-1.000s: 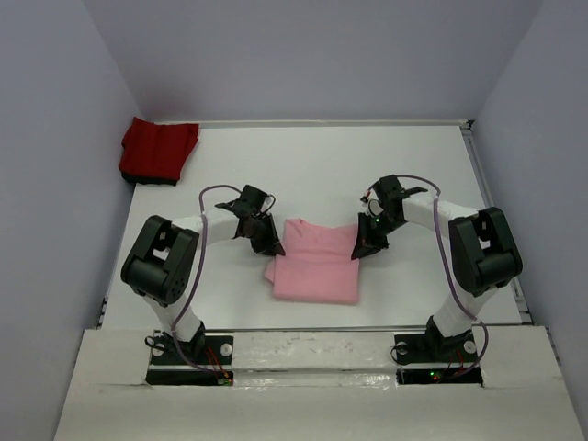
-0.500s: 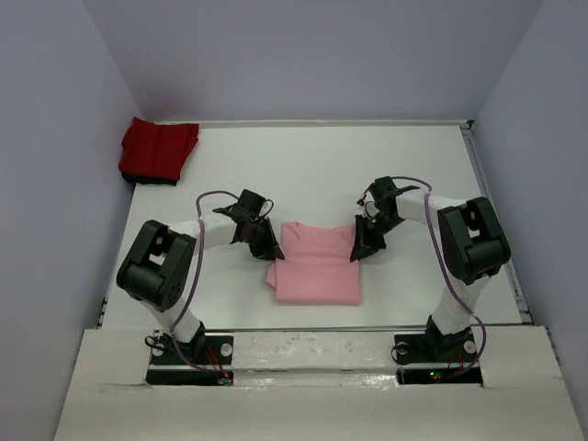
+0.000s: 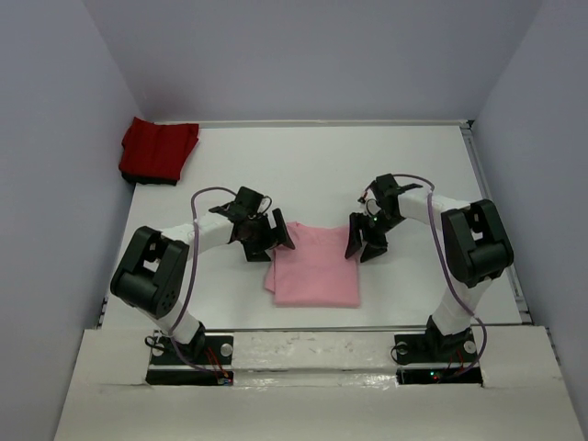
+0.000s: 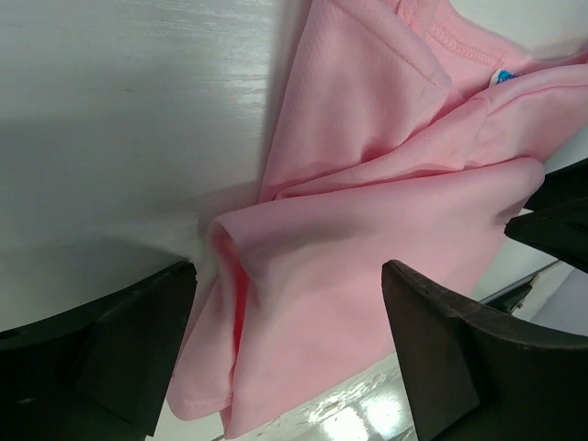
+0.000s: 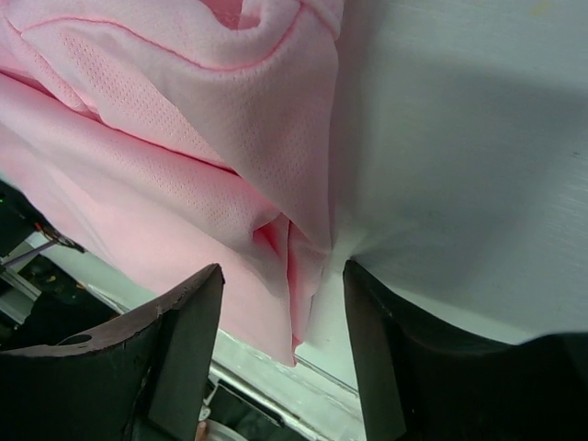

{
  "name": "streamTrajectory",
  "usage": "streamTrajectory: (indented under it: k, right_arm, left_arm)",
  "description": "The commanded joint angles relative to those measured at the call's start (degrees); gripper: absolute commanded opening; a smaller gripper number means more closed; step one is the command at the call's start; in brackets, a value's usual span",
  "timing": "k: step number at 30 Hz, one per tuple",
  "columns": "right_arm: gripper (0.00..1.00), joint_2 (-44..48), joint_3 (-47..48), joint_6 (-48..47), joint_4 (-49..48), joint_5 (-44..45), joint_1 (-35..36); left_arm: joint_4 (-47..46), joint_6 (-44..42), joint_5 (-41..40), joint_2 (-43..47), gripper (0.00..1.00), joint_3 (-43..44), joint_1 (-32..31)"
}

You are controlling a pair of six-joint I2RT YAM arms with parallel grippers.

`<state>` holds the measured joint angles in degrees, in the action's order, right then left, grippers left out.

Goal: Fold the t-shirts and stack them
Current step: Fold the long partially folded tshirt into a neat square

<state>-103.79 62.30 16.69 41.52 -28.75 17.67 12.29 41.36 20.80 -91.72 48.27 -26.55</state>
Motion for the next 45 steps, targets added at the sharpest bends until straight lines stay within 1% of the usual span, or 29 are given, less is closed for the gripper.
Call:
streamTrajectory:
  k: [1, 5, 9, 14, 21, 24, 26, 29, 30, 33, 34, 38, 45]
  right_arm:
    - [0.62, 1.92, 1.15, -1.04, -0.29, 3.44, -0.27]
    - [0.62, 2.89, 2.29, -1.04, -0.73, 4.06, -0.27]
    - [0.62, 3.86, 3.17, -0.52, -1.26, 2.65, -0.27]
    - [0.6, 4.56, 4.14, 0.8, -1.79, 0.55, -0.27]
    - [0.54, 4.21, 4.06, 3.61, -3.81, -2.62, -0.27]
    - [0.53, 4.12, 3.7, 4.49, -4.69, -3.24, -0.27]
    - [0.52, 4.03, 3.18, 4.58, -5.3, -3.06, -0.27]
    - [0.49, 3.94, 3.0, 5.02, -6.1, -2.97, -0.27]
    - [0.48, 3.77, 3.17, 5.2, -6.45, -2.98, -0.27]
    - [0.47, 3.24, 3.18, 5.63, -6.8, -3.5, -0.27]
    - [0.47, 3.07, 3.09, 5.98, -7.15, -3.59, -0.27]
    - [0.47, 3.24, 2.3, 6.25, -7.33, -3.85, -0.27]
    - [0.47, 4.38, -0.16, 6.08, -7.76, -3.59, -0.27]
  left_arm:
    - [6.6, -3.57, -7.53, -1.09, 0.99, -1.78, 0.7]
    - [4.15, -4.27, -7.09, -0.39, 0.99, -1.78, 1.14]
    - [2.04, -5.76, -6.82, 1.54, 0.99, -1.17, 1.76]
    - [2.12, -7.61, -8.14, 3.21, 0.99, 1.56, 2.02]
    - [0.19, -6.21, -4.19, 2.78, 0.99, 3.05, 2.55]
    - [-0.52, -5.51, -2.61, 2.16, 0.97, 3.32, 2.55]
    - [-1.13, -5.33, -1.64, 1.72, 0.94, 3.23, 2.55]
    - [-1.92, -4.89, -0.85, 1.81, 0.85, 3.06, 2.55]
    - [-2.1, -4.8, -0.67, 1.81, 0.79, 2.88, 2.55]
    - [-2.63, -4.71, 0.64, 1.28, 0.7, 2.62, 2.55]
    - [-2.8, -4.71, 1.43, 0.67, 0.62, 2.53, 2.46]
    - [-2.98, -4.71, 2.41, 0.49, 0.62, 2.18, 2.46]
    - [-2.89, -4.63, 3.46, 1.19, 0.7, 1.48, 2.46]
